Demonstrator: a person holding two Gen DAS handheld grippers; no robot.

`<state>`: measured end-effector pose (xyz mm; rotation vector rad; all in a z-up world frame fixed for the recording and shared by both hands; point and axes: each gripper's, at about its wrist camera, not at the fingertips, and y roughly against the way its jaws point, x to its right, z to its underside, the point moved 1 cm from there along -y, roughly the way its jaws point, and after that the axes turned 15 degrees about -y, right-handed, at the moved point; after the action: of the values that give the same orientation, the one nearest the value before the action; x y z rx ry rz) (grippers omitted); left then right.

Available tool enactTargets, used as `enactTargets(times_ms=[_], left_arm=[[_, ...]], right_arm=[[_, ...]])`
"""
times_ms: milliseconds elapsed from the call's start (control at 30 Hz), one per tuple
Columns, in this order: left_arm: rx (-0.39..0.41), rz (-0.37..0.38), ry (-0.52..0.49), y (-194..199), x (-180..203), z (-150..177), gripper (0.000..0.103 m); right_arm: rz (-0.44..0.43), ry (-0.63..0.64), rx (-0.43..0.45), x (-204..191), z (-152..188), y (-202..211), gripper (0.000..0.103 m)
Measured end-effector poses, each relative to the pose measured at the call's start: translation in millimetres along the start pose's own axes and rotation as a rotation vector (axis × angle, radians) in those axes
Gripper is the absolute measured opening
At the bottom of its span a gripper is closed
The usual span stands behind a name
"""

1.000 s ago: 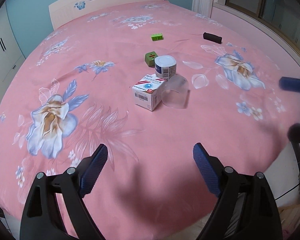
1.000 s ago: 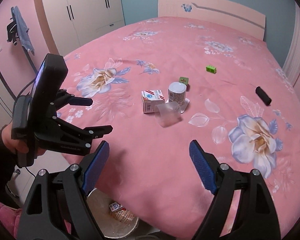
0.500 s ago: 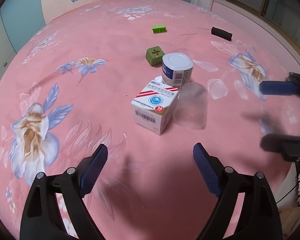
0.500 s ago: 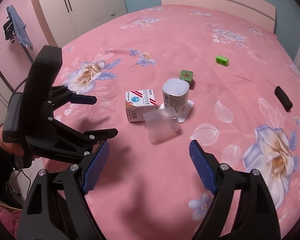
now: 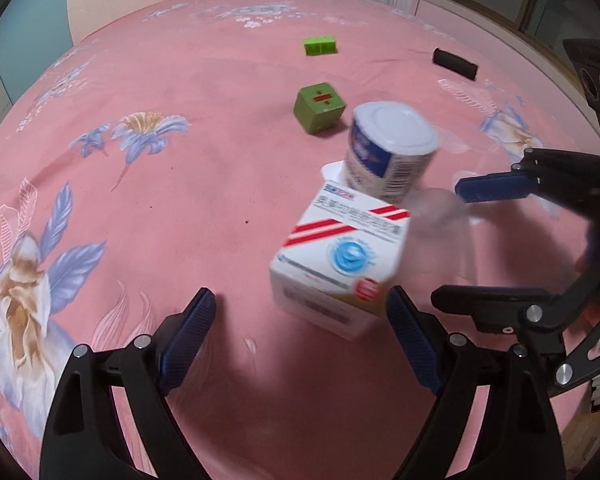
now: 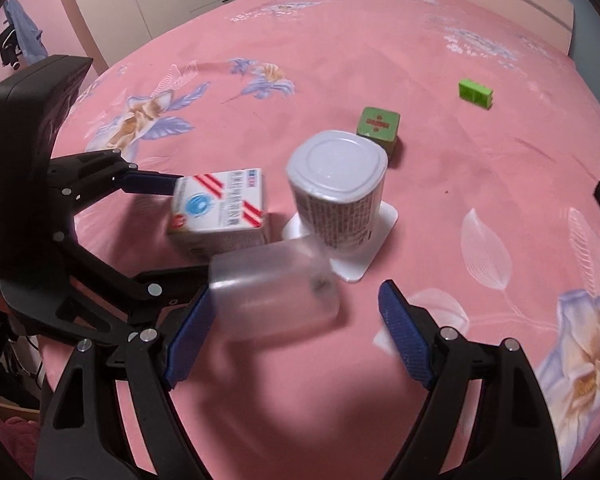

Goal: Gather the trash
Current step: 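Grasp the white medicine box with the left tool while the right tool grasps the clear cup, then carry the medicine box and clear cup over the trash bin with both tools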

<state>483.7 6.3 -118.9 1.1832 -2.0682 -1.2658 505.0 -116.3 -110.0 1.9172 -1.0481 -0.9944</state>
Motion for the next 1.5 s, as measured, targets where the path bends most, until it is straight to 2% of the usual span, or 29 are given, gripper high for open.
enactTargets(times_ms=[67, 167, 200, 233, 267, 300, 333, 600, 833, 1000, 1233, 1500], left_arm=[[-0.002, 0.008, 0.01, -9, -5, -2, 0.089], [0.006, 0.0, -0.002, -15, -8, -6, 0.082], [0.012, -0.001, -0.007, -16, -8, -8, 0.076], [0.017, 0.001, -0.006, -17, -9, -9, 0.073], [0.023, 0.008, 0.001, -17, -10, -11, 0.063], [0.025, 0.012, 0.006, -18, -11, -13, 0.052], [0.029, 0.016, 0.01, -19, -11, -15, 0.047], [0.026, 0.001, 0.02, -13, -9, -14, 0.046], [0.036, -0.042, 0.01, 19, 1, -7, 0.046], [0.068, -0.084, 0.001, 60, 9, -3, 0.046], [0.147, -0.167, -0.027, 140, 30, 8, 0.046], [0.244, -0.26, -0.042, 229, 61, 31, 0.046]], right_arm=[[-0.018, -0.01, -0.001, 5, -3, -8, 0.081], [-0.032, -0.021, -0.004, 9, -8, -17, 0.078], [-0.041, -0.023, -0.007, 10, -10, -20, 0.076], [-0.04, -0.023, -0.012, 9, -11, -22, 0.068], [-0.036, -0.021, -0.022, 9, -12, -25, 0.057], [-0.03, -0.018, -0.027, 8, -14, -28, 0.056], [-0.024, -0.014, -0.022, 7, -13, -29, 0.055], [-0.003, -0.041, 0.02, 7, -11, -13, 0.054], [0.016, -0.065, 0.063, 4, -4, 23, 0.054], [0.038, -0.063, 0.114, -9, 4, 63, 0.054], [0.061, -0.059, 0.198, -33, 22, 128, 0.054], [0.076, -0.033, 0.308, -66, 58, 218, 0.054]])
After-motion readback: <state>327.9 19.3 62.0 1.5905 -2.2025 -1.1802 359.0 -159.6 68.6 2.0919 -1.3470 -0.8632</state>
